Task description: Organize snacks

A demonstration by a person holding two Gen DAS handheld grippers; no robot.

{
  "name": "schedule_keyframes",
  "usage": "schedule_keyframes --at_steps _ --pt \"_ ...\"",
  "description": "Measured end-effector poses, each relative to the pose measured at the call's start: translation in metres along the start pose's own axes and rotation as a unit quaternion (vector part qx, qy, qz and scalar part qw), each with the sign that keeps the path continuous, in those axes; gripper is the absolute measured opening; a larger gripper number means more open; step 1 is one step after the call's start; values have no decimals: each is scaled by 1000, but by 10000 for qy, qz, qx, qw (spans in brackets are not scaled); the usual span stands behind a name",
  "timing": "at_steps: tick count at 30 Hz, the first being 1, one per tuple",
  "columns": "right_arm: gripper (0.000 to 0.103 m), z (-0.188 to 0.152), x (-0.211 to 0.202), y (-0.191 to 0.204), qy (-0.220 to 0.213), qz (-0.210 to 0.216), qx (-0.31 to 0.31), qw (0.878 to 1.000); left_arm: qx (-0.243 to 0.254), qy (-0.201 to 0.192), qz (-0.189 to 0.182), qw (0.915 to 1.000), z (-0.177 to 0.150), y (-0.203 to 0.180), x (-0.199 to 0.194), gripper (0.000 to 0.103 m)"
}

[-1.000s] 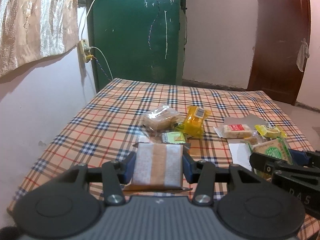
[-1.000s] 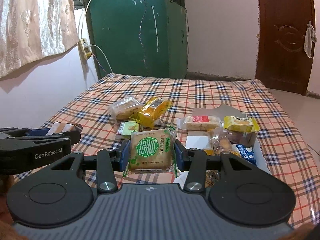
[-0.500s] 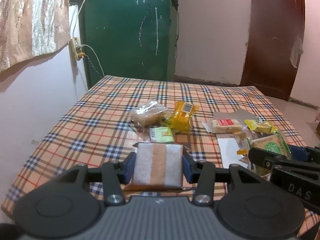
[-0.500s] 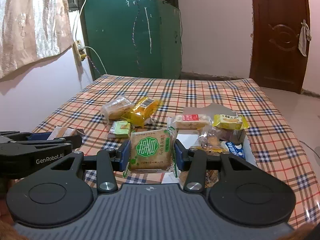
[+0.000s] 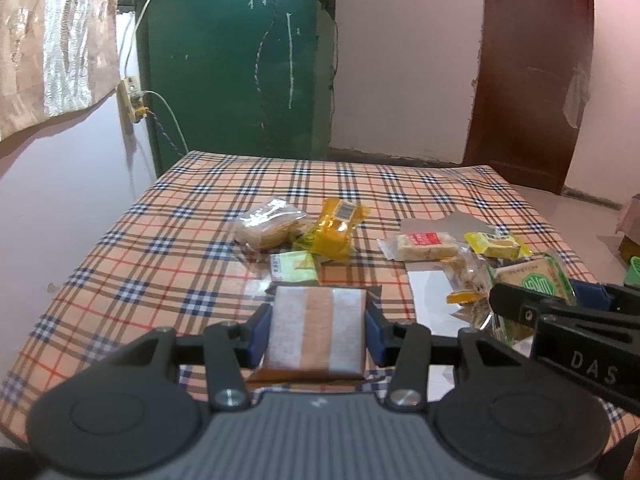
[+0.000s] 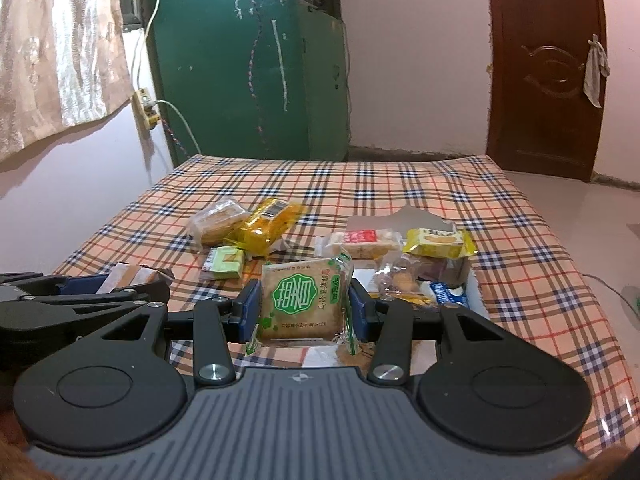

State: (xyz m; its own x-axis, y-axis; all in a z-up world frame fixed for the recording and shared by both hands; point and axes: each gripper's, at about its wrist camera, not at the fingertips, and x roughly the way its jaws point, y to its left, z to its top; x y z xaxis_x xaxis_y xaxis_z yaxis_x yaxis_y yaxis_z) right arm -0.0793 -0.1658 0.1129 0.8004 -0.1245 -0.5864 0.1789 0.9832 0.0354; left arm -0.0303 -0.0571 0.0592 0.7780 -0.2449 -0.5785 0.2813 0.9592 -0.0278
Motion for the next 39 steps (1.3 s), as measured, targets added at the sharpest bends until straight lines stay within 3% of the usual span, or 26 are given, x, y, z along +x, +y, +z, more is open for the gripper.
schedule_keyframes --at_steps 25,39 --pt "55 -10 -23 -32 -115 -871 459 9951 314 67 -732 9968 3 -60 9 47" --pt "55 -19 -36 -52 -67 -1090 677 9917 577 160 -975 9934 -6 -91 15 47"
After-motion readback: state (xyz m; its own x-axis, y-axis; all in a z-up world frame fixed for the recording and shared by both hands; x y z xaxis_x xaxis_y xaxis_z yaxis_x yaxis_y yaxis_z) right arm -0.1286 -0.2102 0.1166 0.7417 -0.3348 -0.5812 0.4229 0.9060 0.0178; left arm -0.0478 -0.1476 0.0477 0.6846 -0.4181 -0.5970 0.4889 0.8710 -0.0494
